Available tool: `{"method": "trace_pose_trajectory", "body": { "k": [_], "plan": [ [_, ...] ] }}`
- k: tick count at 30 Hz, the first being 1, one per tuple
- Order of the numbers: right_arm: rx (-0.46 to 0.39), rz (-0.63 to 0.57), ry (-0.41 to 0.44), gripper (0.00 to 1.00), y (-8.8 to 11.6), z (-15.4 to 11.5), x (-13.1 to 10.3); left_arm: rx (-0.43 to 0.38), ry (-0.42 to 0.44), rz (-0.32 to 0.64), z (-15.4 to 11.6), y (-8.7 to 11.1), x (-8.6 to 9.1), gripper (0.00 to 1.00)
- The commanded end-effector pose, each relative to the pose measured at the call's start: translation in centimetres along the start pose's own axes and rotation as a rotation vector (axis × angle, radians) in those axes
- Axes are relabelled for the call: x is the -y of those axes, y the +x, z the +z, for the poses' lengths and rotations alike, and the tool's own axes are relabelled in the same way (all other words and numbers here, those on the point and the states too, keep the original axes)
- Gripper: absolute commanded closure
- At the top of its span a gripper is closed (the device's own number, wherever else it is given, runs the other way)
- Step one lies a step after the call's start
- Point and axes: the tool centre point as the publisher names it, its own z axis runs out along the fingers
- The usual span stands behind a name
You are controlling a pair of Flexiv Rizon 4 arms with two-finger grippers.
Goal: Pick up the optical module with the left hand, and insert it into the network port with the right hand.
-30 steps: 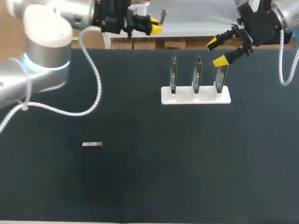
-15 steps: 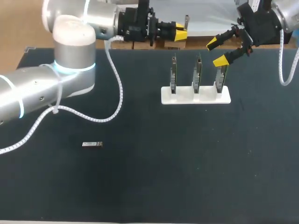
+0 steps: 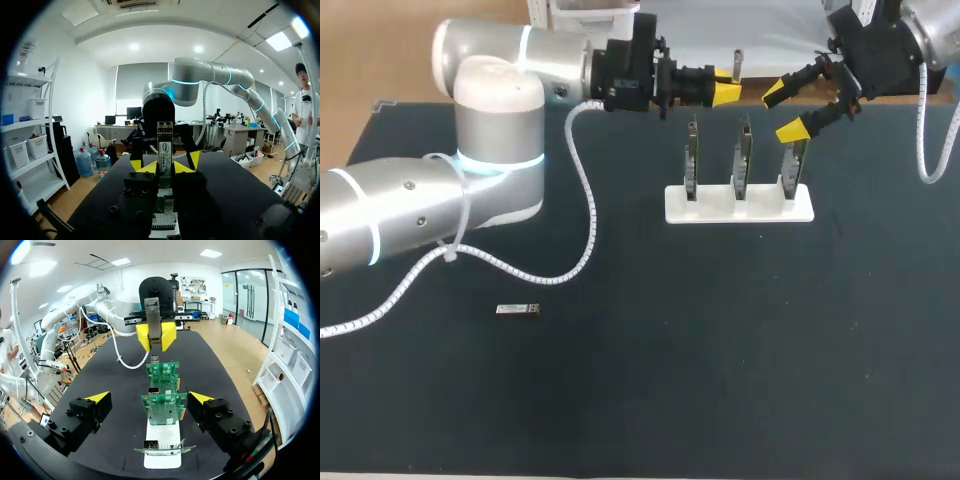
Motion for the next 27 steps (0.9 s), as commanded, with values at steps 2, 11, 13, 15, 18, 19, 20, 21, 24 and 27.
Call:
{"method": "trace_pose_trajectory", "body": {
  "k": [2,11,13,15,18,19,20,21,24,27],
  "plan": [
    [-0.001,-0.001,0.005,0.0,0.0,0.0,-0.2,0.004,0.001,0.001,1.1,0.6,0.8,1.0],
    [-0.001,-0.001,0.005,0.0,0.0,0.0,-0.2,0.011,0.048,-0.002,2.3,1.3,1.2,1.0],
    [-0.001,-0.001,0.005,0.0,0.0,0.0,-0.2,0.014,0.052,-0.007,2.4,1.4,1.2,1.0],
    [-0.001,-0.001,0.005,0.0,0.0,0.0,-0.2,0.014,0.05,-0.012,2.5,1.6,1.2,1.0],
    [-0.001,-0.001,0.005,0.0,0.0,0.0,-0.2,0.012,0.038,-0.029,2.6,2.0,1.1,1.0],
    [-0.001,-0.001,0.005,0.0,0.0,0.0,-0.2,0.011,0.031,-0.035,2.5,2.1,1.0,1.0],
    [-0.001,-0.001,0.005,0.0,0.0,0.0,-0.2,0.011,0.024,-0.039,2.5,2.1,1.0,1.0],
    [-0.001,-0.001,0.005,0.0,0.0,0.0,-0.2,0.007,0.018,-0.041,2.5,2.2,0.9,1.0],
    [-0.001,-0.001,0.005,0.0,0.0,0.0,-0.2,-0.002,0.002,-0.041,2.5,2.2,0.7,1.0],
    [-0.001,-0.001,0.005,0.0,0.0,0.0,-0.2,-0.002,-0.002,-0.042,2.4,2.3,0.6,1.0]
  ]
}}
